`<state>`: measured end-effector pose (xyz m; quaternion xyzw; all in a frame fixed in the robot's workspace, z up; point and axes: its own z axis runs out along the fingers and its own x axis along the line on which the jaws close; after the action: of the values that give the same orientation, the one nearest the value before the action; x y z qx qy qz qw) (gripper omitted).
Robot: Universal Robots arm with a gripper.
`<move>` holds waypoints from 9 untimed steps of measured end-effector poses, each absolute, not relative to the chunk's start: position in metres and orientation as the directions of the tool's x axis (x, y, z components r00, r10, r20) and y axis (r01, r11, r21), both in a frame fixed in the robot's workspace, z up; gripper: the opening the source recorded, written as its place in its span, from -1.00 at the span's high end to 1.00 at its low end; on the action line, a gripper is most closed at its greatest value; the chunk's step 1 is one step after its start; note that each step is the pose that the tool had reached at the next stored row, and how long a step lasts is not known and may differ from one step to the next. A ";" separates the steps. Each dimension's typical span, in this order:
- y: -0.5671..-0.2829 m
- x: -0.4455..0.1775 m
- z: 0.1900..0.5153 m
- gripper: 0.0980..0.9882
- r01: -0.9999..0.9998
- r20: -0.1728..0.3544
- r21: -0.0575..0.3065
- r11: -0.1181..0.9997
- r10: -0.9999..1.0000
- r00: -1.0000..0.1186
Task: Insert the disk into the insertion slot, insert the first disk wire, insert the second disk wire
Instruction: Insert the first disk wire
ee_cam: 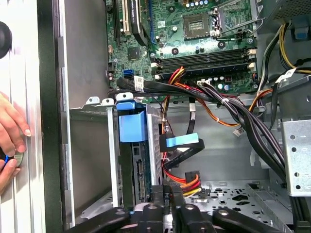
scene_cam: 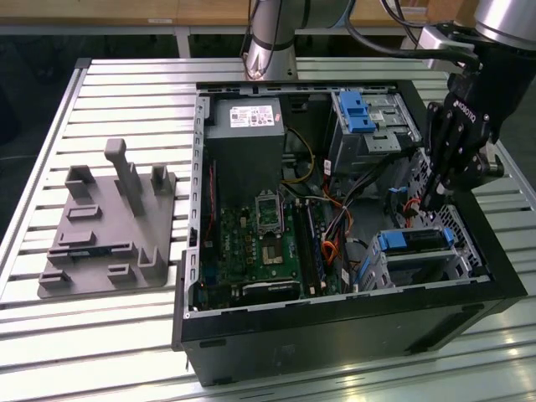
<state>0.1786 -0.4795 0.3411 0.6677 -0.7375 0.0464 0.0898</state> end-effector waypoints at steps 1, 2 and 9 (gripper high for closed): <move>-0.480 0.179 0.341 0.85 -0.993 0.194 0.051 0.104 -0.977 -0.092; -0.480 0.179 0.341 0.85 -0.993 0.194 0.051 0.104 -0.977 -0.092; -0.480 0.179 0.341 0.85 -0.993 0.194 0.051 0.104 -0.977 -0.092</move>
<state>0.1785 -0.4796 0.3411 0.6677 -0.7375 0.0465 0.0896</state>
